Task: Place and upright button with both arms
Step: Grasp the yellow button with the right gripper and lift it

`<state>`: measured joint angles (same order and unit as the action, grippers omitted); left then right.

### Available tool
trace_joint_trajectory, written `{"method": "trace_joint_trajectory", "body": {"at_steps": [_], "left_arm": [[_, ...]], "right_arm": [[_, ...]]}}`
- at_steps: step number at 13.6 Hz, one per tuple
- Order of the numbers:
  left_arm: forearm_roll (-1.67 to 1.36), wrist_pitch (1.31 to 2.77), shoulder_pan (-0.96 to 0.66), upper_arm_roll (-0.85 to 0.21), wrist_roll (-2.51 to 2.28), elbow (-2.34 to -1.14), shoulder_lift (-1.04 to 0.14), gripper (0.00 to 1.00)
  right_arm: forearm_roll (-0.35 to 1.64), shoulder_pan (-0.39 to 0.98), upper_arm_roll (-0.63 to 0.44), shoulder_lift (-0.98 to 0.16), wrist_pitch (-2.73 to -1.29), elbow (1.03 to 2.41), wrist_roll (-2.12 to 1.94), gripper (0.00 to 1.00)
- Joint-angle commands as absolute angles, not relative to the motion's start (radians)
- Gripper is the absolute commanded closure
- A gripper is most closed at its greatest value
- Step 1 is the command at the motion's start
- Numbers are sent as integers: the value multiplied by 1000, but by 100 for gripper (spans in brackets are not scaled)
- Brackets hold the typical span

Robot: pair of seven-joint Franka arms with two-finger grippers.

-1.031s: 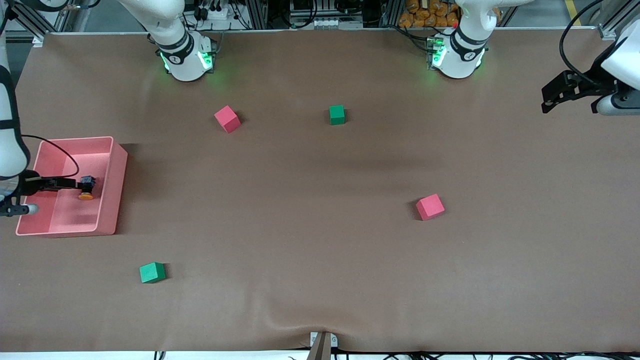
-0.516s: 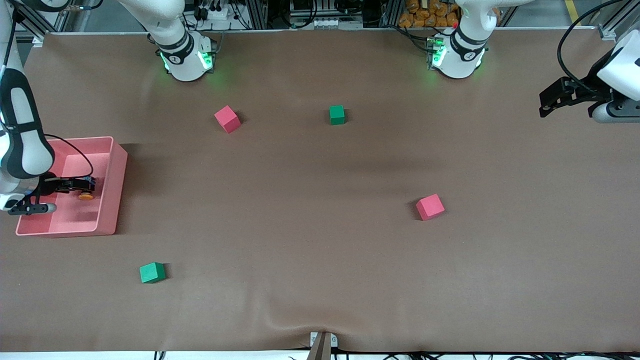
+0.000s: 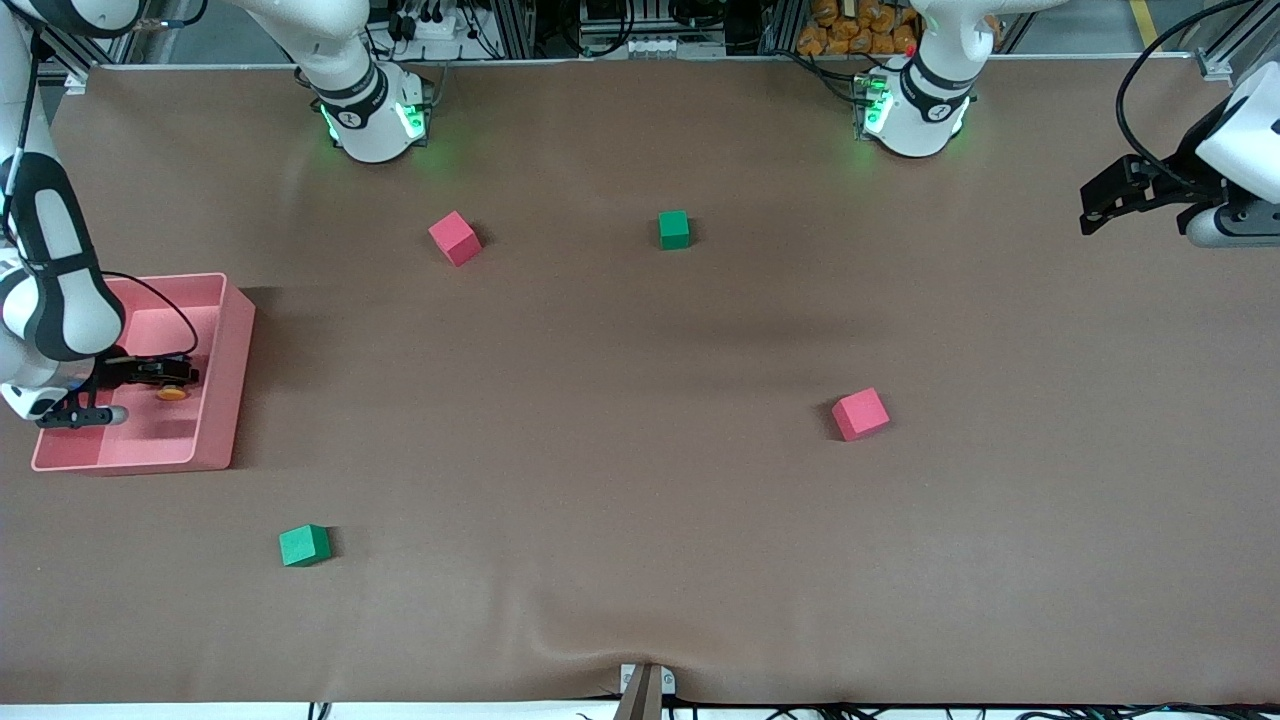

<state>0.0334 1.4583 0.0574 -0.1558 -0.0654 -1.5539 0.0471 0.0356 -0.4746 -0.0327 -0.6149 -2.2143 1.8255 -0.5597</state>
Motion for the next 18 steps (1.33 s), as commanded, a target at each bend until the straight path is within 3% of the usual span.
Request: {"method": "trace_joint_trajectory", "body": {"at_steps": [1,7,13,16,18], "left_arm": [[34,1450,64,-161,-66,-1555,51,0],[34,1450,71,-160,-66,-1552,51,0],[3,1451,63,-163,-84,-1554,31,0],[-24,1468,38,-167,-89,-1551,-5,0],[-43,1477,22,-167,-87,-1549,-35,0]], "right_arm": [[21,-477,-25,-607,-2218,1825,-568,100],[20,-472,-26,-603,-2064,1708,-558,100],[-3,-436,-25,-601,-1776,1504,-474,100],[-23,-341,-23,-568,-1593,1395,-352,100],[-5,-289,-17,-551,-1546,1358,-336,100]]}}
